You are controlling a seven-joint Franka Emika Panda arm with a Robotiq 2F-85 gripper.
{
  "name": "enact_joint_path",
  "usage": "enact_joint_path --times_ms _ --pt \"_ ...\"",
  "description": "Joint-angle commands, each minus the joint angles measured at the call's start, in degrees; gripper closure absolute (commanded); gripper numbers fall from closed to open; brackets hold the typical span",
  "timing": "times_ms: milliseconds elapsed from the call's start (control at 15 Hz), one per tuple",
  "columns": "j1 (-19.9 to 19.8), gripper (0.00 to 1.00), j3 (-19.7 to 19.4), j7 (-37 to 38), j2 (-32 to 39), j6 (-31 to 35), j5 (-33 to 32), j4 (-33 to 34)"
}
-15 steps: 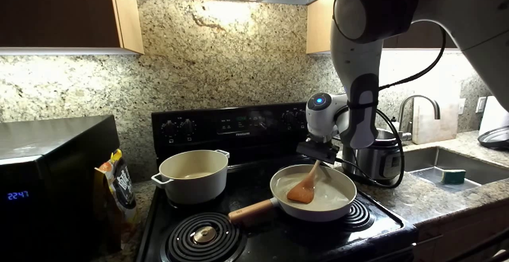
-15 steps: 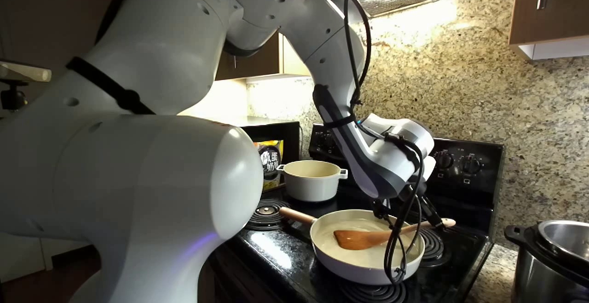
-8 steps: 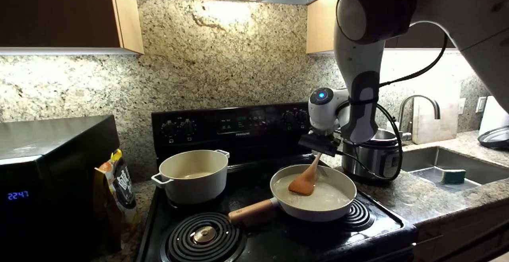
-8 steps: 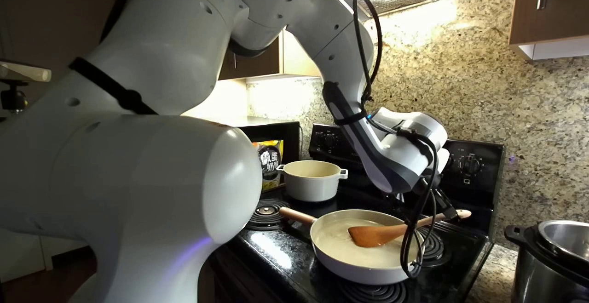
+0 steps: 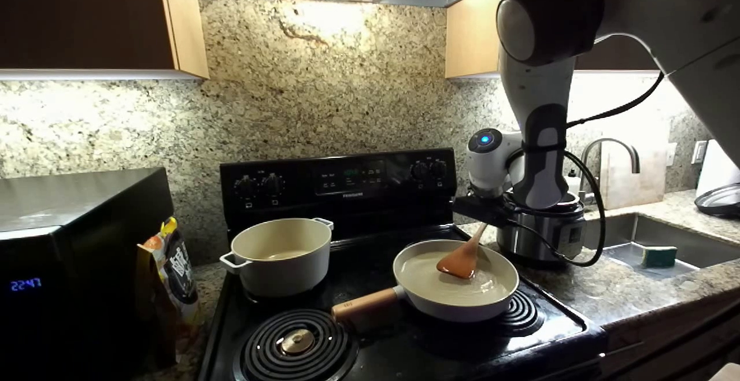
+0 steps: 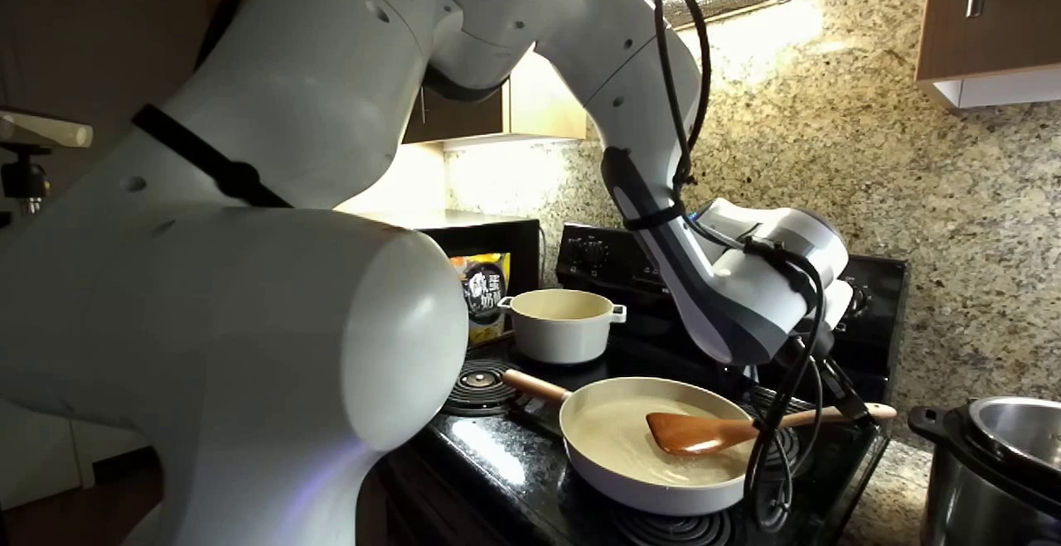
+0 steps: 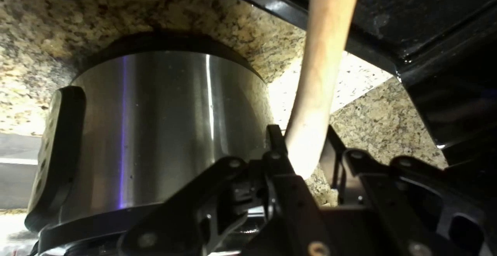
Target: Use the spatula to stir the contents in the pan
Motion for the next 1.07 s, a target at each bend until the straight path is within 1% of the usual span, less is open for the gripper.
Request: enact_joint_path --times_ms 0,267,467,733,867,1000 --pt "2.6 0.89 -0.8 0.6 -2.6 0.1 -1.1 -3.5" --pt "8.0 0.89 -2.7 2.5 -5.6 -1.1 -1.2 -6.7" --pt "10.7 0.89 -3.7 2.5 -6.5 -2.2 -0.4 -8.2" --pt "13.6 0.89 -5.8 3.3 -5.3 -2.7 -0.4 -5.7" --pt "14.3 0.89 -6.0 2.5 -4.7 -3.5 -0.1 -4.1" --pt "14.3 0.89 -5.7 1.6 -4.4 -4.1 -0.1 -2.7"
